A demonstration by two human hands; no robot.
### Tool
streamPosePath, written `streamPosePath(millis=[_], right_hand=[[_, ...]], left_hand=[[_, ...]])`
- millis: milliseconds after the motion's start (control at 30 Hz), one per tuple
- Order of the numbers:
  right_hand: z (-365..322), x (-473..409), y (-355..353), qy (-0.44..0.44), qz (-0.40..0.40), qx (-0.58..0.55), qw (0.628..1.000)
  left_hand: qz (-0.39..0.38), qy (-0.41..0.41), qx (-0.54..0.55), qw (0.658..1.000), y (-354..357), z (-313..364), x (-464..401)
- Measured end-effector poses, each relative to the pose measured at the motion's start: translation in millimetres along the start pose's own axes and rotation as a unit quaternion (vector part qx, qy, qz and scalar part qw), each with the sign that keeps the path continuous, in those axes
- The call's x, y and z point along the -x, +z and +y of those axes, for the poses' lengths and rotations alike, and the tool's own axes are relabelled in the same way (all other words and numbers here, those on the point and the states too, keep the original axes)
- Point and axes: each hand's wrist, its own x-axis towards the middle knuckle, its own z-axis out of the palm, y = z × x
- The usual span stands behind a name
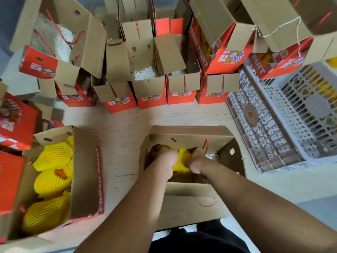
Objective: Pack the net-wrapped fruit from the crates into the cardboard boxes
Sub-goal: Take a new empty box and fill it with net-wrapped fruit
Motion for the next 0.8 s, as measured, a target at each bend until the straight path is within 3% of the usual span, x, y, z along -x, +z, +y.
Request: streamPosePath(millis=[100, 167, 233, 300, 400, 433, 467, 500, 567, 633, 700, 767, 800], right_hand=[[8, 8, -16, -0.068, 0.007, 0.047, 0.997], [23, 16, -35, -0.125, 0.036, 0.009, 0.991], [41, 31, -56, -0.149, 0.088, -0.04, 0.984], [53, 47, -68, -0.179, 0.198, -0.096, 0.959], [60, 59, -73, -0.246, 0.416, -0.107, 0.869], [60, 58, -75, -0.222, 0.447, -0.076, 0.863], [62, 52, -79, -0.172, 0.436, -0.043, 0.882], [63, 46, -84, -0.108, 0.379, -0.033, 0.918], [60, 41, -93, -0.009, 0.206, -0.138, 0.969], [59, 39, -97, -0.004, 0.131, -0.285, 0.95], [61, 38, -100, -0.054, 0.152, -0.343, 0.925], [67, 39, -102, -0.116, 0.147, -0.408, 0.893], [71, 37, -106, -0.146, 0.104, -0.46, 0.869]], left_hand=[[-0.024, 0.095, 0.044, 0.994, -14, -8, 15], [-0.033, 0.231, 0.036, 0.972, -32, -19, 25], [0.015, 0.367, 0.027, 0.93, -51, -25, 31], [0.089, 0.458, -0.026, 0.884, -56, -25, 36], [0.222, 0.554, -0.237, 0.766, -46, -10, 29], [0.251, 0.539, -0.306, 0.743, -43, -4, 26], [0.245, 0.484, -0.347, 0.765, -44, 3, 23], [0.219, 0.406, -0.366, 0.808, -47, 11, 19], [0.142, 0.275, -0.384, 0.87, -54, 23, 13], [0.077, 0.263, -0.295, 0.916, -62, 32, 10], [0.048, 0.31, -0.071, 0.947, -66, 37, 11], [0.065, 0.328, 0.065, 0.94, -67, 33, 14], [0.08, 0.339, 0.083, 0.934, -66, 29, 15]])
